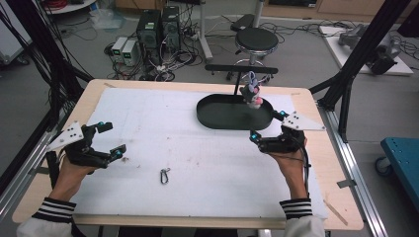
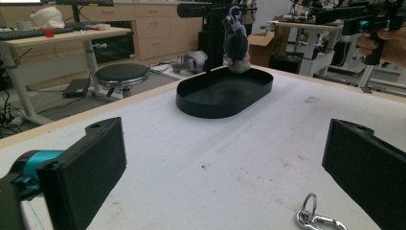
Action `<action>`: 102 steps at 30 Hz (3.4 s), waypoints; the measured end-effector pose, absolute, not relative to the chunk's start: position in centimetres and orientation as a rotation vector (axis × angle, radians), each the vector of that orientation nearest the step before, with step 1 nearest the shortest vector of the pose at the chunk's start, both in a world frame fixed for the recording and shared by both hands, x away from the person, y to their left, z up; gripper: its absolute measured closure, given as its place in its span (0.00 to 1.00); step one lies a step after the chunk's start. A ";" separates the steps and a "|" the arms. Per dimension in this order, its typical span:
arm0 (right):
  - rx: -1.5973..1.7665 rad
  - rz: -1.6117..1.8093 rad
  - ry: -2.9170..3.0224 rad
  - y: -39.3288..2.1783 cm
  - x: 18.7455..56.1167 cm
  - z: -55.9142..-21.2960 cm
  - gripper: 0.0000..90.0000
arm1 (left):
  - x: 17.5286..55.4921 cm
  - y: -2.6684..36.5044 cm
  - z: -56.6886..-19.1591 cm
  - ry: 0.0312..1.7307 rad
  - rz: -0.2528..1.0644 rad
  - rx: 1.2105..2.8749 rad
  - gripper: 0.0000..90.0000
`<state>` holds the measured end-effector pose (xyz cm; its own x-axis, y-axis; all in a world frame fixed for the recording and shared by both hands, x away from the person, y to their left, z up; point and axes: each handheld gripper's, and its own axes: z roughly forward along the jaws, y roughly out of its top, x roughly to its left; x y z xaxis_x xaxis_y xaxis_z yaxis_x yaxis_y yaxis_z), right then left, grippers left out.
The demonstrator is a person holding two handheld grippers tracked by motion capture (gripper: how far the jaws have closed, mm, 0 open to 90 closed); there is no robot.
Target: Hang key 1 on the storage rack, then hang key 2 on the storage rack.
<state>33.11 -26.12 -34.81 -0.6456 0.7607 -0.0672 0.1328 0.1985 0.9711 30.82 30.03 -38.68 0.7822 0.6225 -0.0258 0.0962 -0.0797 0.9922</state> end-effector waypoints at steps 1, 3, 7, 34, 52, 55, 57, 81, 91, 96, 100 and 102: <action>0.813 1.473 1.921 -26.0 32.7 -34.7 0.01 | 30.7 30.1 -38.7 0.588 0.481 1.612 0.02; 0.779 1.513 1.866 -26.0 32.0 -34.9 0.01 | 30.5 30.2 -38.8 0.590 0.485 1.598 0.02; 0.751 1.558 1.833 -26.6 30.6 -36.1 0.01 | 30.3 30.3 -39.1 0.591 0.482 1.592 0.02; 0.732 1.691 1.756 -29.2 27.6 -40.2 0.01 | 30.1 30.0 -39.5 0.569 0.524 1.607 0.02; 0.738 1.714 1.753 -29.3 27.6 -40.1 0.01 | 30.1 29.7 -39.6 0.560 0.511 1.629 0.02; 0.728 1.710 1.757 -29.3 27.7 -40.1 0.01 | 30.1 29.5 -39.4 0.554 0.503 1.639 0.02; 0.729 1.711 1.759 -29.2 27.7 -40.1 0.01 | 30.1 29.3 -39.2 0.548 0.500 1.648 0.02; 0.702 1.726 1.769 -29.1 27.1 -39.9 0.01 | 31.2 21.8 -36.1 0.289 0.400 2.087 0.02; 0.686 1.731 1.772 -28.9 27.1 -39.9 0.01 | 31.8 19.1 -36.7 0.282 0.362 2.225 0.02; 0.684 1.730 1.775 -28.9 27.1 -39.9 0.01 | 32.1 18.3 -37.6 0.289 0.341 2.289 0.02; 0.683 1.731 1.774 -28.9 27.1 -39.8 0.01 | 32.2 17.8 -38.3 0.287 0.326 2.335 0.02; 0.681 1.734 1.778 -28.8 27.1 -39.9 0.01 | 32.3 17.5 -38.6 0.286 0.313 2.361 0.02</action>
